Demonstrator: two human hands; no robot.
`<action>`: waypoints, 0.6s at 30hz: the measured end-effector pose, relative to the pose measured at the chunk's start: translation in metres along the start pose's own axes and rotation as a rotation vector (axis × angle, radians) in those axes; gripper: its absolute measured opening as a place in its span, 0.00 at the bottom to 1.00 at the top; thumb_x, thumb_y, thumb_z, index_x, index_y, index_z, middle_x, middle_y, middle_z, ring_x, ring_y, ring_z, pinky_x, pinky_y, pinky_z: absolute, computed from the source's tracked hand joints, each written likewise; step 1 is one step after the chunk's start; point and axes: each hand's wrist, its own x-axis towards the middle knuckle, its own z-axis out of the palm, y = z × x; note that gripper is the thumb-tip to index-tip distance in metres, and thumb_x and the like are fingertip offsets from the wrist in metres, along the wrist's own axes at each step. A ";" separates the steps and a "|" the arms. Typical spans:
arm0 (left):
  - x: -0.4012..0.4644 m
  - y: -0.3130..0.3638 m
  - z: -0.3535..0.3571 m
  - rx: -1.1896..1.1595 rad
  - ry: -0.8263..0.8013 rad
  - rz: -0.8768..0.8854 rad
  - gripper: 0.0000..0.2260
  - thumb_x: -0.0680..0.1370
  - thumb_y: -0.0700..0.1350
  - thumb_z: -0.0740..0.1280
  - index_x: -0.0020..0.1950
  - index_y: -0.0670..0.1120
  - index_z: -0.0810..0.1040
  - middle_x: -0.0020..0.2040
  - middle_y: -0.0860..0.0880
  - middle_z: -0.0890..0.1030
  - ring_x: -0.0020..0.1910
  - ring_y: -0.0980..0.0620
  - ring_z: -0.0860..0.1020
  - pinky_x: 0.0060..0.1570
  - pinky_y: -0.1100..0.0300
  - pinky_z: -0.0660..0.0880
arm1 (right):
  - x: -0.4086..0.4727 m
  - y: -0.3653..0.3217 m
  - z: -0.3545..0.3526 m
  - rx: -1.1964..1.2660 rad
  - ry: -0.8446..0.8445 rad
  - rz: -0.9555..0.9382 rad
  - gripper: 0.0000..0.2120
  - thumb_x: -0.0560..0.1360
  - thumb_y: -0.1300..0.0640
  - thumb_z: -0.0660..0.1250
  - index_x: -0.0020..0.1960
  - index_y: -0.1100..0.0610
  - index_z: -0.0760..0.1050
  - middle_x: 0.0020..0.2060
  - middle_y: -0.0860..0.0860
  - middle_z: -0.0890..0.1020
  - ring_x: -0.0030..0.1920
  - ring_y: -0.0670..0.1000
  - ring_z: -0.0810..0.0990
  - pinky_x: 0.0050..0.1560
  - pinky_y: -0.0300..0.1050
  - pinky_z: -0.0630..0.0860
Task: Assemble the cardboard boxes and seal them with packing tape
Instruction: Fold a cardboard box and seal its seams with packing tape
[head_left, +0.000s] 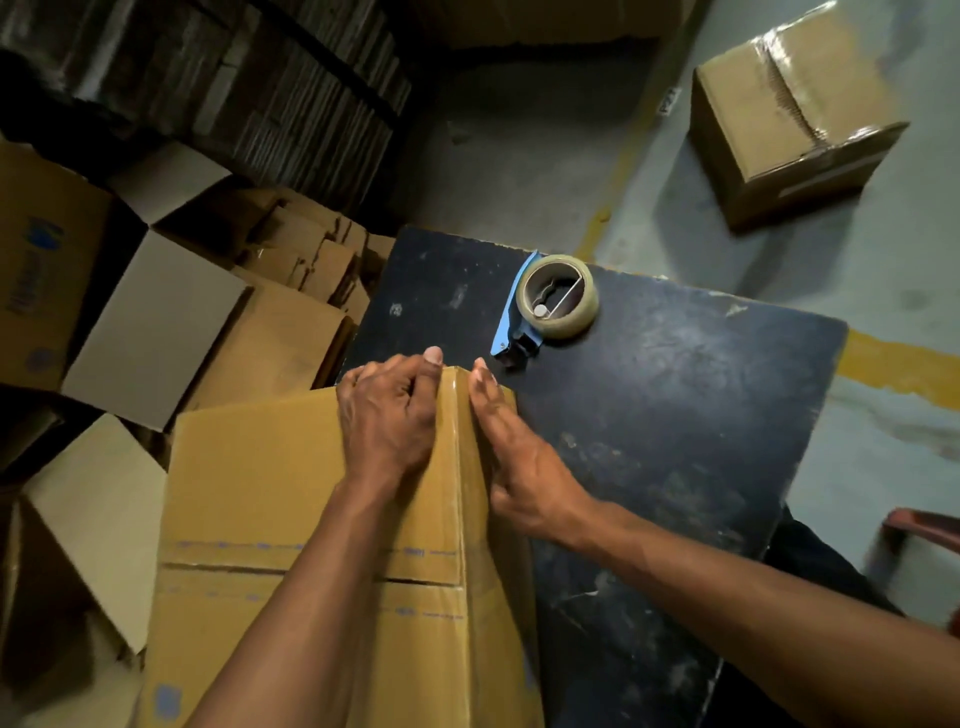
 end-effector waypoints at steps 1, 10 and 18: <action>0.000 0.000 0.000 0.000 -0.002 -0.005 0.24 0.84 0.65 0.49 0.42 0.55 0.77 0.39 0.56 0.76 0.48 0.52 0.75 0.68 0.42 0.66 | -0.004 -0.001 0.003 -0.013 -0.001 -0.009 0.53 0.73 0.67 0.68 0.84 0.53 0.36 0.83 0.46 0.36 0.83 0.46 0.39 0.80 0.55 0.60; -0.001 0.003 0.000 -0.012 -0.005 -0.013 0.27 0.83 0.67 0.47 0.46 0.55 0.81 0.41 0.58 0.77 0.50 0.54 0.74 0.69 0.46 0.64 | -0.007 0.008 -0.024 0.040 0.165 0.077 0.43 0.69 0.69 0.58 0.83 0.51 0.58 0.81 0.43 0.60 0.81 0.41 0.52 0.81 0.55 0.58; 0.000 0.002 0.000 -0.009 -0.009 -0.023 0.25 0.83 0.66 0.48 0.44 0.58 0.81 0.40 0.59 0.78 0.50 0.55 0.75 0.68 0.47 0.65 | -0.008 -0.008 0.010 -0.224 -0.014 0.227 0.52 0.78 0.55 0.67 0.78 0.35 0.27 0.77 0.45 0.24 0.82 0.53 0.35 0.82 0.57 0.49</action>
